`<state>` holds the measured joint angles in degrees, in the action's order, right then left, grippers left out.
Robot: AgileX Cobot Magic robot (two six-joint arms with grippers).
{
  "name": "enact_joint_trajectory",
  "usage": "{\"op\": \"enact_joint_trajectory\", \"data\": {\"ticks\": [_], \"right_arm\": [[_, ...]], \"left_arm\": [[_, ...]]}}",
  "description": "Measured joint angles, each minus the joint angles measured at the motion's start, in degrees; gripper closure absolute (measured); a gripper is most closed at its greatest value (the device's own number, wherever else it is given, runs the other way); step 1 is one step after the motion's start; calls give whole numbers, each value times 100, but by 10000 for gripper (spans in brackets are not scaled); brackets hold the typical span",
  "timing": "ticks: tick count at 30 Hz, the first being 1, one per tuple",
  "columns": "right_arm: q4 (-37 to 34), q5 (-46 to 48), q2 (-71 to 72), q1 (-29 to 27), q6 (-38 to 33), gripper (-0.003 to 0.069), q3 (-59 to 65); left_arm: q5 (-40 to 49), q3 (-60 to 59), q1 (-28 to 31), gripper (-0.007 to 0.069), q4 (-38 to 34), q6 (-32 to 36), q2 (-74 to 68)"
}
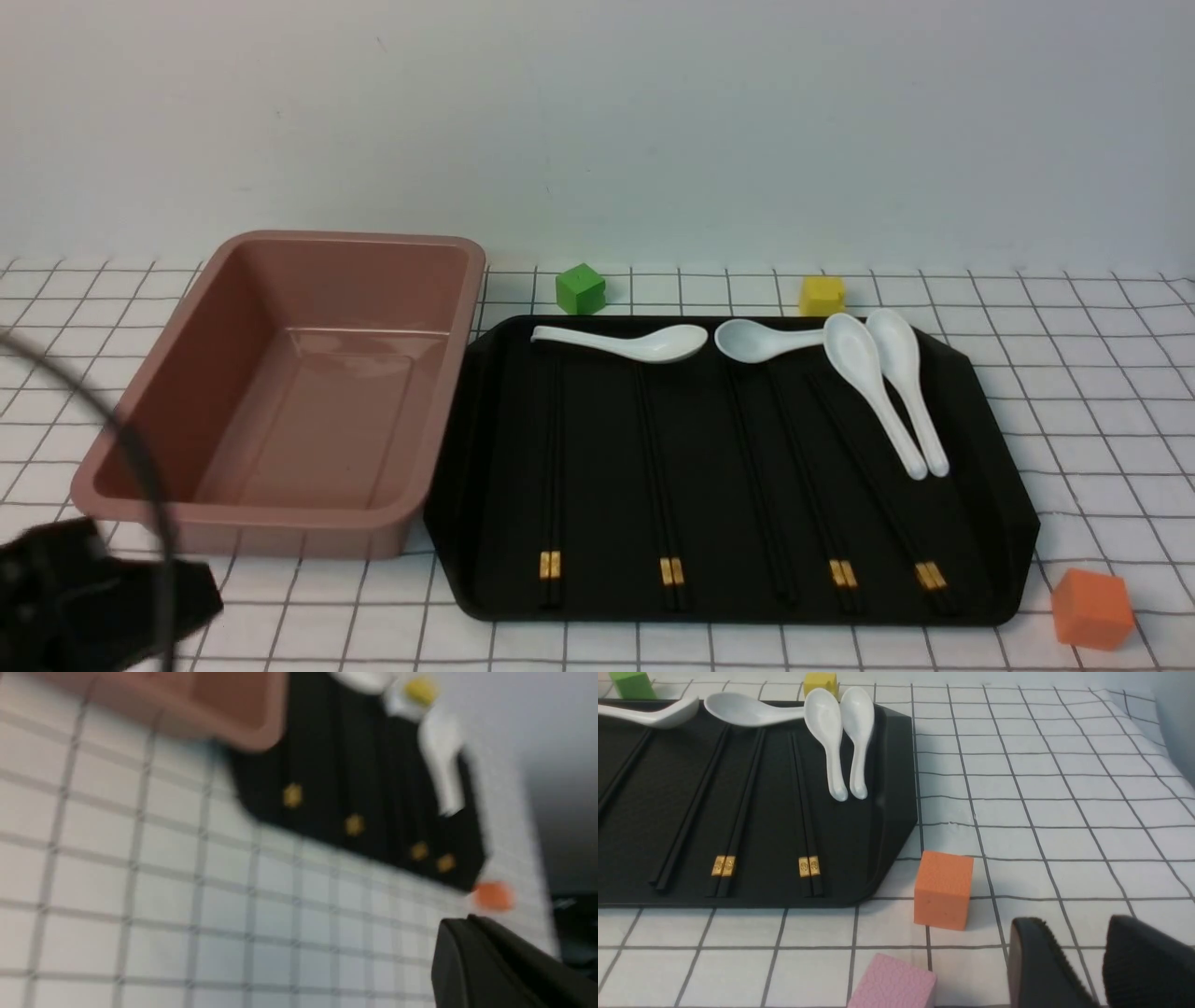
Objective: On white black tablecloth take chopsticks from black tray and put them in box.
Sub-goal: 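Reach over to the black tray and grasp a pair of chopsticks with the left gripper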
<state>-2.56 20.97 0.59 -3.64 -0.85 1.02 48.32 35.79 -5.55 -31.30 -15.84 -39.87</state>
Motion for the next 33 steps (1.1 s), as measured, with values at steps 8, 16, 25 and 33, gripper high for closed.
{"op": "enact_joint_trajectory", "data": {"ticks": [8,16,25,33], "right_arm": [[0,0,0,0,0,419,0],[0,0,0,0,0,419,0],[0,0,0,0,0,419,0],[0,0,0,0,0,419,0]], "left_arm": [[1405,1815,-578,637,911,212,-3348],[1242,3304,-2378,618,1757,-1067,-5341],[1570,5309,-3037,398,2792,-1860,-7346],[1453,6137,-3032,272,3479,-2043,-8157]]}}
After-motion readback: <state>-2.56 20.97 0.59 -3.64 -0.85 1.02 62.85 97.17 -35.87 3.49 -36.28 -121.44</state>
